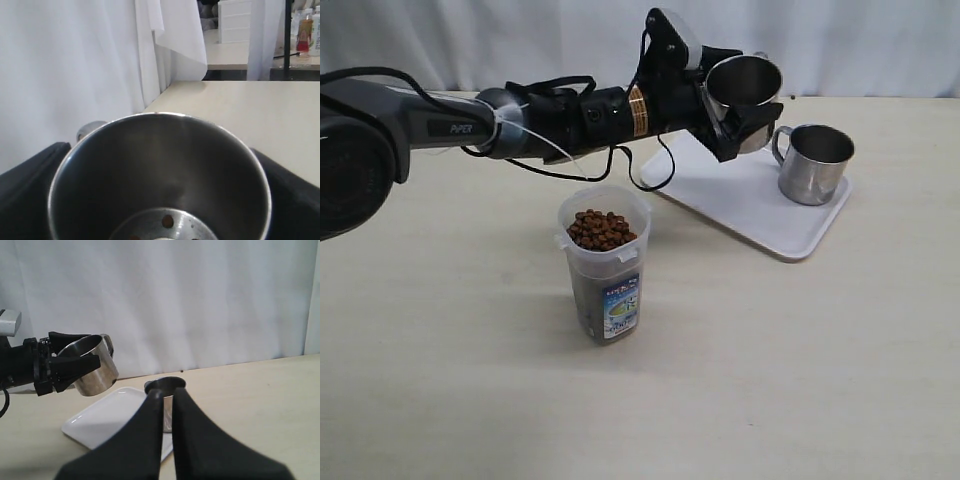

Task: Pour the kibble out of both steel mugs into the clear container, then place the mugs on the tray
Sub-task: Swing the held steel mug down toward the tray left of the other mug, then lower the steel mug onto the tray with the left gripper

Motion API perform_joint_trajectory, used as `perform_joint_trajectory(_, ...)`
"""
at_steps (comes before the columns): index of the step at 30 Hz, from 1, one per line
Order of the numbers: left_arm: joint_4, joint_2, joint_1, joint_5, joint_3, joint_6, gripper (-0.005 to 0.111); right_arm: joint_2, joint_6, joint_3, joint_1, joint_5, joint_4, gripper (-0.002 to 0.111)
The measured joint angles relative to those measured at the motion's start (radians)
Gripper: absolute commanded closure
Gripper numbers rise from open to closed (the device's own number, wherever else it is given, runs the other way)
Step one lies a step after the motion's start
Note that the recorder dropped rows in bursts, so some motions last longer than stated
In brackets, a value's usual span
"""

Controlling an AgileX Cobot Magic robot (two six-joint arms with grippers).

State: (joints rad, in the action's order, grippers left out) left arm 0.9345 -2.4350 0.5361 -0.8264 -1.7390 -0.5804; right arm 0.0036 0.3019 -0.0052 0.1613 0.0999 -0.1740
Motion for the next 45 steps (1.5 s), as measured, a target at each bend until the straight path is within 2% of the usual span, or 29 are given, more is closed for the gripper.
perform_joint_trajectory(3, -0.017, -0.042, 0.0, -0.045, -0.012, -0.002, 0.107, 0.0, 0.0, 0.0, 0.0, 0.0, 0.0, 0.103)
perform_joint_trajectory(12, -0.004, -0.123, 0.0, -0.044, -0.116, -0.02, 0.107, 0.0, 0.0, 0.0, 0.0, 0.0, 0.0, 0.103)
perform_joint_trajectory(34, 0.105, -0.17, 0.0, 0.013, -0.117, -0.06, 0.107, 0.0, 0.0, 0.0, 0.0, 0.0, 0.0, 0.103)
perform_joint_trajectory(45, 0.109, -0.224, 0.0, 0.013, -0.159, -0.037, 0.107, 0.0, 0.0, 0.0, 0.0, 0.0, 0.0, 0.103)
